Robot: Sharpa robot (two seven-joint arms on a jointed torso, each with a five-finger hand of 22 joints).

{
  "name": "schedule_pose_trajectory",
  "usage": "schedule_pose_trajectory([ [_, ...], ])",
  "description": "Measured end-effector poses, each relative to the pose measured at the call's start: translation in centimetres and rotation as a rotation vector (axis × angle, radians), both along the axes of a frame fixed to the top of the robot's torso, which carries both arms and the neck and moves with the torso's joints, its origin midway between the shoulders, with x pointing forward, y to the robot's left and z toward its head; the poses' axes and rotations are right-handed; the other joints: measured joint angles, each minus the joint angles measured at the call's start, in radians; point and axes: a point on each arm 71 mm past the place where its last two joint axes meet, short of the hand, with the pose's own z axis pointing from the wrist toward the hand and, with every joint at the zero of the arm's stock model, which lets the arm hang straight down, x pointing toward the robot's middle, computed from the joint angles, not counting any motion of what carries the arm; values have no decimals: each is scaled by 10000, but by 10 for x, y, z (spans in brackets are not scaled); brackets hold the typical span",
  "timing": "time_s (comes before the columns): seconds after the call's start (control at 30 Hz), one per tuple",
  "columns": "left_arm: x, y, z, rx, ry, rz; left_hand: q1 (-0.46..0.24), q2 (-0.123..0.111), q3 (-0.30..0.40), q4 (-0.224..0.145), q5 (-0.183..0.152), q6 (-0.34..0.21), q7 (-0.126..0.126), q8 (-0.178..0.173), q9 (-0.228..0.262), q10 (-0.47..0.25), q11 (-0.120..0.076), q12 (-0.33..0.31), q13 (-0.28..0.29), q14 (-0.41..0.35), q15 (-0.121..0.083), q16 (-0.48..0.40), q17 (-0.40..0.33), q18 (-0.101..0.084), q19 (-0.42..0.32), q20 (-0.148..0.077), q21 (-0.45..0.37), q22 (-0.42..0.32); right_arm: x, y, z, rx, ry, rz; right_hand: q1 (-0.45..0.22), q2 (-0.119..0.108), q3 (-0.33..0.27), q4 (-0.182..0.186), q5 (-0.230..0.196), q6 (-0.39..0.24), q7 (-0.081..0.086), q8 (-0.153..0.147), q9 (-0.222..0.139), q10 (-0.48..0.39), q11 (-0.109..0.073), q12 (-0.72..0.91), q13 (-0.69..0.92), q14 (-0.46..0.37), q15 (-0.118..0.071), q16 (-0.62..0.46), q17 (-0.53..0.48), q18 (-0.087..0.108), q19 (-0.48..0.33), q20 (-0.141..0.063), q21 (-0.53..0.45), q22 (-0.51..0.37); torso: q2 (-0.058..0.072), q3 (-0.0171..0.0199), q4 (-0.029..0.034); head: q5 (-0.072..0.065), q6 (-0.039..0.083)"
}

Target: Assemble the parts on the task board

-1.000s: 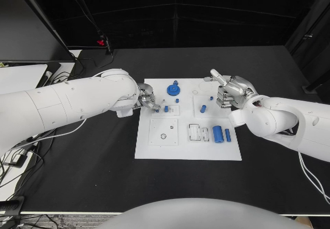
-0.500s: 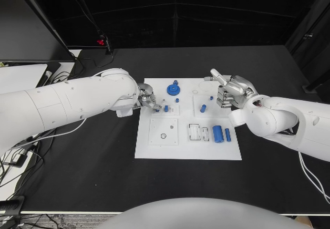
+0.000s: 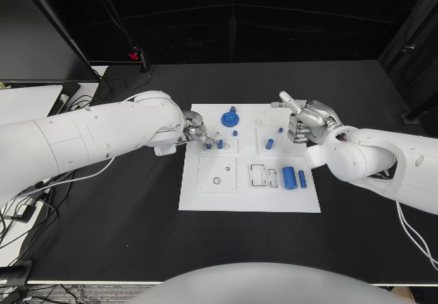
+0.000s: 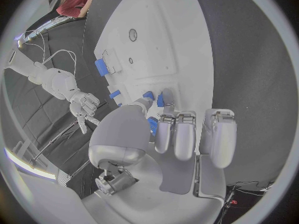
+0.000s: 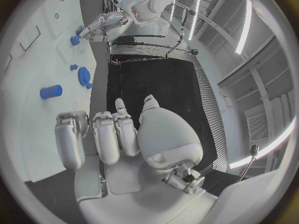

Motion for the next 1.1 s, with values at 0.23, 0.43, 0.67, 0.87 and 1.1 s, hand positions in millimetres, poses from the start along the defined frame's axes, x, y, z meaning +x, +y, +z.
schedule_pose_trajectory([
  [0.23, 0, 0, 0, -2, 8, 23, 57, 57, 0, 0, 0, 1, 1, 23, -8, 0, 0, 0, 0, 0, 0, 0, 0, 0, 0, 0, 0, 0, 0, 0, 0, -2, 2, -2, 0, 0, 0, 0, 0, 0, 0, 0, 0, 0, 0, 0, 0, 0, 0, 0, 0, 1, 0, 0, 0, 0, 1, -1, 0, -2, -7],
  [0.43, 0, 1, 0, -16, 20, 40, 108, 107, 0, 0, 0, 4, 0, -3, -15, 0, 0, 0, 0, 0, 0, 0, 0, 0, 0, 0, 0, 0, 0, 0, 0, -4, 3, -5, 0, 0, 0, 0, 0, 0, 0, 0, 0, 0, 0, 0, 0, 0, 0, 0, 0, 0, 0, 0, 0, 0, 1, -3, 4, 10, -12],
  [0.67, 0, 2, 0, -46, 24, 68, 202, 202, 56, -56, 54, 14, -13, -8, -31, 0, 0, 0, -1, 0, 0, 0, 0, 0, -1, 0, 0, 0, 0, 0, 0, -4, 5, -4, 0, 0, 0, 0, 0, 0, 0, 0, 0, 0, 0, 0, 0, 0, 0, 0, 0, 0, 0, 0, 0, 5, 0, -3, 6, 22, 3],
  [0.87, 0, 3, -1, -99, 5, 93, 338, 247, 117, -59, 101, 4, -32, -8, -30, 0, 0, 0, 0, 0, 0, 0, 0, 1, -1, -1, 0, 0, 0, 0, 0, -5, 9, -5, 0, 0, 0, 0, 0, 0, 0, 0, 0, 0, 0, 0, 0, 0, 0, 0, 0, 0, 0, 0, 0, 8, -1, -3, 6, 30, 12],
  [1.1, 0, 3, -1, -118, 0, 91, 768, 281, 325, -42, 314, -14, -85, 46, -34, 0, 0, 0, -1, 0, 0, 0, 0, 0, -1, -1, 0, 0, 0, 0, 0, -5, 13, -5, 0, 0, 0, 0, 0, 0, 0, 0, 0, 1, 0, 0, 0, 0, 0, 0, 0, 1, 0, 0, 0, 7, -1, -3, 6, 37, 2],
])
